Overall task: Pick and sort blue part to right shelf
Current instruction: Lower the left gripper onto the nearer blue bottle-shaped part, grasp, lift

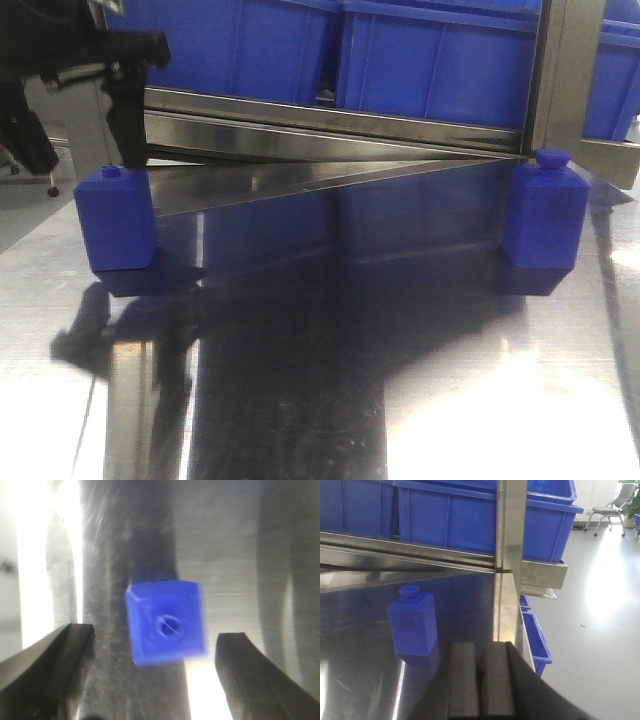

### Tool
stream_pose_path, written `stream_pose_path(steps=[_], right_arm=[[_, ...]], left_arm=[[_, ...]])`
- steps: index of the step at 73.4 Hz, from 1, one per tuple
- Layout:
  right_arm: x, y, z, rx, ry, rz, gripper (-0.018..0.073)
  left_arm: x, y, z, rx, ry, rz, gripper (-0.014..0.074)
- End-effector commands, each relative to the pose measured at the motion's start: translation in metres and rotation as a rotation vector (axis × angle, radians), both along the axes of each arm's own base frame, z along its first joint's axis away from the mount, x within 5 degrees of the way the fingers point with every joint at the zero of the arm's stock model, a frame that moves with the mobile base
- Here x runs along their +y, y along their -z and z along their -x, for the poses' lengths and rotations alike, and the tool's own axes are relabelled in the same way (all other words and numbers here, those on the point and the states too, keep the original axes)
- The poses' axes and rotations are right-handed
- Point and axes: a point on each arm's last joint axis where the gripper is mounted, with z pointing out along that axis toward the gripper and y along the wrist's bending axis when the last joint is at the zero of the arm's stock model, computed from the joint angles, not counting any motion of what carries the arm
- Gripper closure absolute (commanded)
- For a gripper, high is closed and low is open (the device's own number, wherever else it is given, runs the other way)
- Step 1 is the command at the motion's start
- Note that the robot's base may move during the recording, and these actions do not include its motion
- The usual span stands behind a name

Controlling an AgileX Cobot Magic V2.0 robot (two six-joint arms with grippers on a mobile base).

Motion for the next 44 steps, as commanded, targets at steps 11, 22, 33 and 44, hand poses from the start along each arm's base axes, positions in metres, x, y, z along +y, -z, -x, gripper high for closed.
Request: stream_pose_path(steps=[11,22,33,44], right_arm=[[0.0,-0.018,0.003,-0.14,0.007,0.007,0.051],[0.0,-0.018,0.003,-0.14,0.007,0.007,0.051],[0.0,-0.018,0.003,-0.14,0.007,0.007,0.051],[0.0,-0.018,0.003,-0.141,0.007,0.007,0.051]], left_arm=[[-0.012,-0.001,-0.013,-0.062,-0.035,0.086,0.006],[-0.013,0.01,-0.018,-0.041,-0.032,0.069,0.006],[-0.013,0.017,-0.02,-0.028,-0.028,0.053,0.0064],[-0.013,0.018,-0.02,-0.027,-0.025,0.05,0.0147]])
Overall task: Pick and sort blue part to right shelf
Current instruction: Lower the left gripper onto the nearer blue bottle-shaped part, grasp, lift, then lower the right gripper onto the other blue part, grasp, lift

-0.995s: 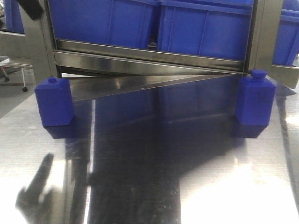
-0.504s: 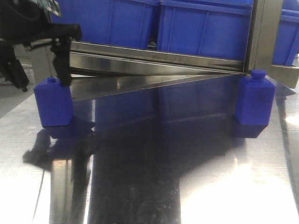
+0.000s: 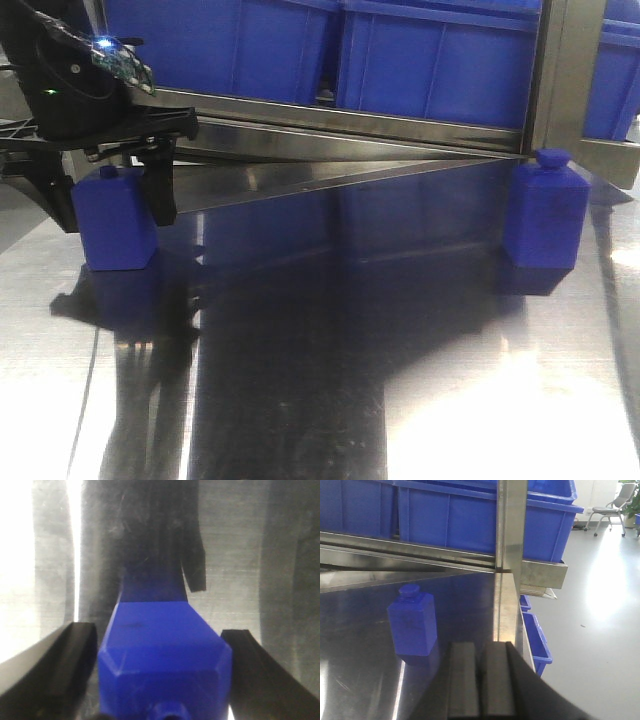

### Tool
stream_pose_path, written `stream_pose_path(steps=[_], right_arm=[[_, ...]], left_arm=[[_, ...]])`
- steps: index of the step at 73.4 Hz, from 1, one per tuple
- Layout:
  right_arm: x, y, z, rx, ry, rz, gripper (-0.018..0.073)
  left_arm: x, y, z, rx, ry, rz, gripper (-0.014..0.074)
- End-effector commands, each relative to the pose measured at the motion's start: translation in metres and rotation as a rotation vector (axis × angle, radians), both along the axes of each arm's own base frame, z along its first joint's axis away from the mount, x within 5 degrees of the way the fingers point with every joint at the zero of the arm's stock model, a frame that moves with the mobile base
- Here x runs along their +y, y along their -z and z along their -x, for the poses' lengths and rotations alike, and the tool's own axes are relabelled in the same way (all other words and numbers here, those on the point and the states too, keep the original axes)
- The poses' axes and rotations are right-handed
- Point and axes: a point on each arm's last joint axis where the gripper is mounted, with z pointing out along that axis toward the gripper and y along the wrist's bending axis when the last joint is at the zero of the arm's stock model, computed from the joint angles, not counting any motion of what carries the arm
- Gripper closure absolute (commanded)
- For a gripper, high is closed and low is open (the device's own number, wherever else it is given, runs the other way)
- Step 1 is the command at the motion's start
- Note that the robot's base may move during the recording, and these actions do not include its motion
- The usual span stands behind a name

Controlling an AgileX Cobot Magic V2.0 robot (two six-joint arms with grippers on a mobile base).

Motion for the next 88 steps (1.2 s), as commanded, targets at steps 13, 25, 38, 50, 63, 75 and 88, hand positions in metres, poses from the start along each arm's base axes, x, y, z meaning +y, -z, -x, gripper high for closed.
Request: stream_pose_path(steps=[13,25,38,50,63,75,88], right_arm=[[0.0,-0.017,0.003,-0.138,0.007,0.007,0.051],[0.0,-0.016,0.003,-0.126,0.007,0.007,0.051],[0.0,-0.012,0.003,-0.082,0.007,0.009,0.051],[0.0,-0.013,0.003,-0.085,0.006,0.003,0.051],[0.0,-0.015,0.003,-0.109,0.005,-0.017,0.051],[0.0,-0.022,0.004,-0.136,0.0,-0.106,0.051],[0.0,-0.04,0.007,-0.17,-0.004,-0.12,0.051]], left_arm=[[-0.003,-0.029,0.001,-0.096,0.008,0.034,0.0274],[-0.001,-0.043,0.007,-0.122,0.073,0.025,0.0274],[0.008,-0.086,0.026,-0.245,0.165,0.002,0.0274],[0.029,-0.137,0.058,-0.46,0.194,-0.058,0.0274],[0.049,-0.162,0.114,-0.695,0.192,-0.013,0.0274],[0.069,-0.164,0.171,-0.916,0.187,0.049,0.0295],[0.085,-0.155,0.22,-1.116,0.182,0.106,0.0346]])
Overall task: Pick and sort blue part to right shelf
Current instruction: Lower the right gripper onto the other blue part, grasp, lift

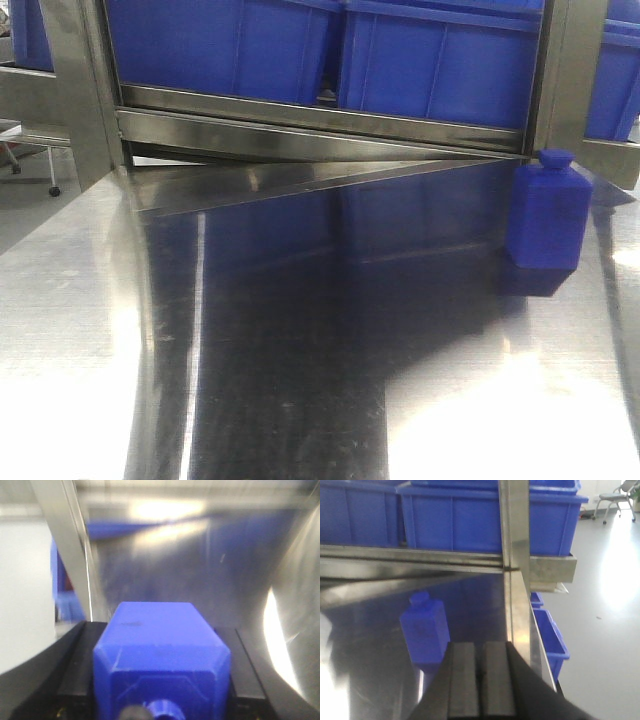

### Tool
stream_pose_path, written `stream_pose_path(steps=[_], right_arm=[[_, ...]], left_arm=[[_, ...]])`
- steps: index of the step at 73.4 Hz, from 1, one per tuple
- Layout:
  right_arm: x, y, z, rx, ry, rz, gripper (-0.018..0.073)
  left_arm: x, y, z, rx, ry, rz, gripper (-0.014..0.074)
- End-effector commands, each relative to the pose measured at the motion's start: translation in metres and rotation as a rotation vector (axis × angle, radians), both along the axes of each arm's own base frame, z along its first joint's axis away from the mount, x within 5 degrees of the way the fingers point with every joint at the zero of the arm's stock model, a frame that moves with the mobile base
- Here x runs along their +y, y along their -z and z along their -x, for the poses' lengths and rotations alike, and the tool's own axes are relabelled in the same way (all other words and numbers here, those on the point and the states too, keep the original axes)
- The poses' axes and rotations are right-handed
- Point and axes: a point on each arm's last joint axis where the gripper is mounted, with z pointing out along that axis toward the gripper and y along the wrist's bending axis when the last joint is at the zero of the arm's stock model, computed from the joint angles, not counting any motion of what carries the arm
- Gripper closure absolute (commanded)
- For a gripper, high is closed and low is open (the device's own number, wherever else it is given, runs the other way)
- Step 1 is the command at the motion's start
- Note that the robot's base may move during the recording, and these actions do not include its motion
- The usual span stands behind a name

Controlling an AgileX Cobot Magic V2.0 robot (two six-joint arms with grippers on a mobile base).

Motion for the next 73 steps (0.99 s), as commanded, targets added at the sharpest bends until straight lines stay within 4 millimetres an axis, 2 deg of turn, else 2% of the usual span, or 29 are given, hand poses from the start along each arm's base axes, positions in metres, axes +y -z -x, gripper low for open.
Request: stream_pose_path(steps=[1,10,19,23,28,35,39,45,73], right_arm=[[-0.001,-0.032,0.006,-0.162,0.013,-0.019,0.051],[0.0,-0.053,0.005,-0.147,-0.001,-0.019,0.051],[0.001,-0.08,-0.003,-0.12,-0.02,-0.019,0.0507],[0.003,-0.097,-0.01,-0.096,-0.042,-0.018,0.0475],[0.007,-0.117,-0.023,-0.041,-0.082,-0.014,0.0365],[0.016,-0.142,-0.044,0.024,-0.142,-0.007,0.0157],[0.022,-0.15,-0.059,0.073,-0.176,-0.001,0.005],[0.032,-0.163,-0.078,0.156,-0.22,0.012,-0.006],[0.06,-0.192,-0.169,0.688,-0.271,0.074,-0.0045]], left_arm=[[0.006,-0.017,0.024,-0.228,0.026,0.068,0.0347],[0.015,-0.008,0.048,-0.285,0.028,0.087,0.0355],[0.019,-0.002,0.059,-0.299,0.028,0.092,0.0355],[0.02,-0.002,0.06,-0.303,0.028,0.094,0.0355],[0.02,-0.001,0.06,-0.306,0.028,0.095,0.0355],[0.019,-0.003,0.06,-0.321,0.03,0.1,0.0355],[0.019,-0.004,0.06,-0.329,0.031,0.103,0.0355],[0.019,-0.004,0.06,-0.335,0.032,0.105,0.0355],[0.019,-0.004,0.06,-0.335,0.032,0.105,0.0355]])
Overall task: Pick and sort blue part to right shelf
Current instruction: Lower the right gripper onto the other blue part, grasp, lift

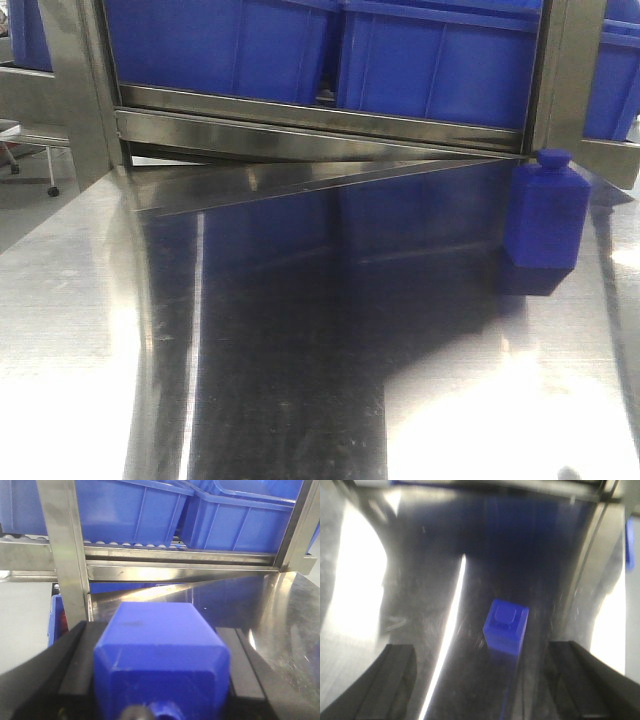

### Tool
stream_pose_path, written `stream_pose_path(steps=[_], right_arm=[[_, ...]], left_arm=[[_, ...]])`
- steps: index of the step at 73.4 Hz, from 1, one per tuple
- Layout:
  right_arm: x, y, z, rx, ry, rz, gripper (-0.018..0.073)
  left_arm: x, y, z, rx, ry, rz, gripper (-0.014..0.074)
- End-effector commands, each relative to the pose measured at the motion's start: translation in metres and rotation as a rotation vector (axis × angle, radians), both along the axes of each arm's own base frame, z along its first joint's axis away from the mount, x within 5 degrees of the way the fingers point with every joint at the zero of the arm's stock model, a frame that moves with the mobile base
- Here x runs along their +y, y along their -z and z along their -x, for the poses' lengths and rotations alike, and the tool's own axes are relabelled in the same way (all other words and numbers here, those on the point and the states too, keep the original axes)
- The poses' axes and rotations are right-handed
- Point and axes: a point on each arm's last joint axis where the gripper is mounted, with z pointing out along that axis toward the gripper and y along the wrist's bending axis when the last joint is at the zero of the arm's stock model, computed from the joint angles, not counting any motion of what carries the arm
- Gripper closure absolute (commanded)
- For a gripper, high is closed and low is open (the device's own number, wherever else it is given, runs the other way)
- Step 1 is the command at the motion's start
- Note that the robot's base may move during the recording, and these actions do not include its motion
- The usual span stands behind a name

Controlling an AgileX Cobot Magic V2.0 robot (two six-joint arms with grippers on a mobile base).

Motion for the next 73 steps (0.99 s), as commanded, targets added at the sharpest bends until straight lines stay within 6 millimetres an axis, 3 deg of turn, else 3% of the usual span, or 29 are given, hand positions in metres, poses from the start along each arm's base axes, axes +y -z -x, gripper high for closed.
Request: stream_pose_path(steps=[1,16,25,33,50,63,73], right_arm=[[0.003,-0.022,-0.02,0.032,0.014,-0.01,-0.0045],[0.017,-0.007,-0.077,0.277,0.018,0.035,-0.0045],[0.022,0.016,-0.104,0.364,0.034,0.061,-0.0045],[0.024,0.049,-0.128,0.442,0.086,0.096,-0.0045],[0.03,0.101,-0.16,0.525,0.108,0.122,-0.0045],[0.034,0.13,-0.17,0.591,0.107,0.138,-0.0042],[0.034,0.133,-0.171,0.597,0.107,0.139,0.0081]], left_arm=[[-0.001,-0.019,0.001,-0.121,0.016,0.034,0.0355],[-0.001,-0.019,0.001,-0.121,0.016,0.034,0.0355],[-0.001,-0.019,0.001,-0.121,0.016,0.034,0.0355],[-0.001,-0.019,0.001,-0.121,0.016,0.034,0.0355],[-0.001,-0.019,0.001,-0.121,0.016,0.034,0.0355],[-0.001,-0.019,0.001,-0.121,0.016,0.034,0.0355],[-0.001,-0.019,0.001,-0.121,0.016,0.034,0.0355]])
